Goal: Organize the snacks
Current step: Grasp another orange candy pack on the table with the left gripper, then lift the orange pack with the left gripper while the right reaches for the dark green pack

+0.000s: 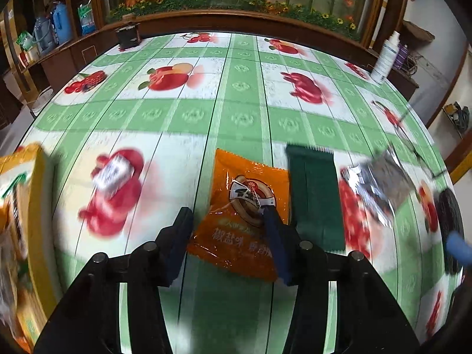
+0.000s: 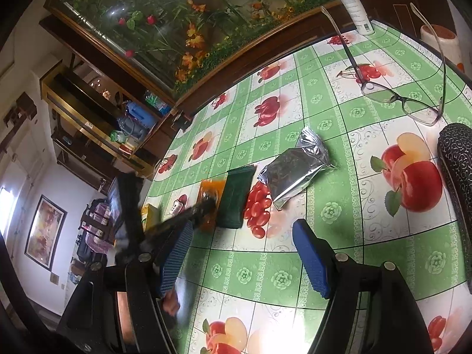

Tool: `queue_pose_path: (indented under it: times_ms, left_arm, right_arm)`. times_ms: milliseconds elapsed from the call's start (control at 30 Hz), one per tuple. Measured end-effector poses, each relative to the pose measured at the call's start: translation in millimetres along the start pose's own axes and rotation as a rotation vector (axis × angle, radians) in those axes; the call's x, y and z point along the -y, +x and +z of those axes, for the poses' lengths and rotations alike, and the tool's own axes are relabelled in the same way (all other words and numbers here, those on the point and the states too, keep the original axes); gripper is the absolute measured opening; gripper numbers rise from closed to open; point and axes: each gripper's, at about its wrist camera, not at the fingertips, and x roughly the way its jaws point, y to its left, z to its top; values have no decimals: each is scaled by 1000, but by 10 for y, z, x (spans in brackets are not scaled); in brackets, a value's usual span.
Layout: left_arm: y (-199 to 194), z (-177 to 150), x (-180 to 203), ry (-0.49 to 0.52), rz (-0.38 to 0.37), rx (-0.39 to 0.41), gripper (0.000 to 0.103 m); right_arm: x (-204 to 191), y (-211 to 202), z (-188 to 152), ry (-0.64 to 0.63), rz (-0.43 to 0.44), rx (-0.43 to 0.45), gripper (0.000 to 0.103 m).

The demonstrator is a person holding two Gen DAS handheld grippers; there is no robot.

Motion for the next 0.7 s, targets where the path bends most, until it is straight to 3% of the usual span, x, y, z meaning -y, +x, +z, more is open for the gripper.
queue_pose_path:
  times_ms: [333,500,567,633,700]
  left_arm:
    - [-627,-872,-75,14,-51,-5,45]
    - [-763,-1038,-82,59,-81,-2,45]
    - [-780,-1044,-79,70,-105,-9,50]
    - [-787,-1045,-58,78,-115,-11,67]
    - [-790,-1050,-11,94,-105,-5,72]
  right_arm:
    - [-189,151,-105,-107,-42,-25,73]
    - [-347,330,-209,-198,-84,-42,73]
    - [-373,350,-211,-209,-84,-38,73]
    - [-389,361,-195,-208,-82,-33,73]
    - [-397,408,-157,-206,-87,-41,73]
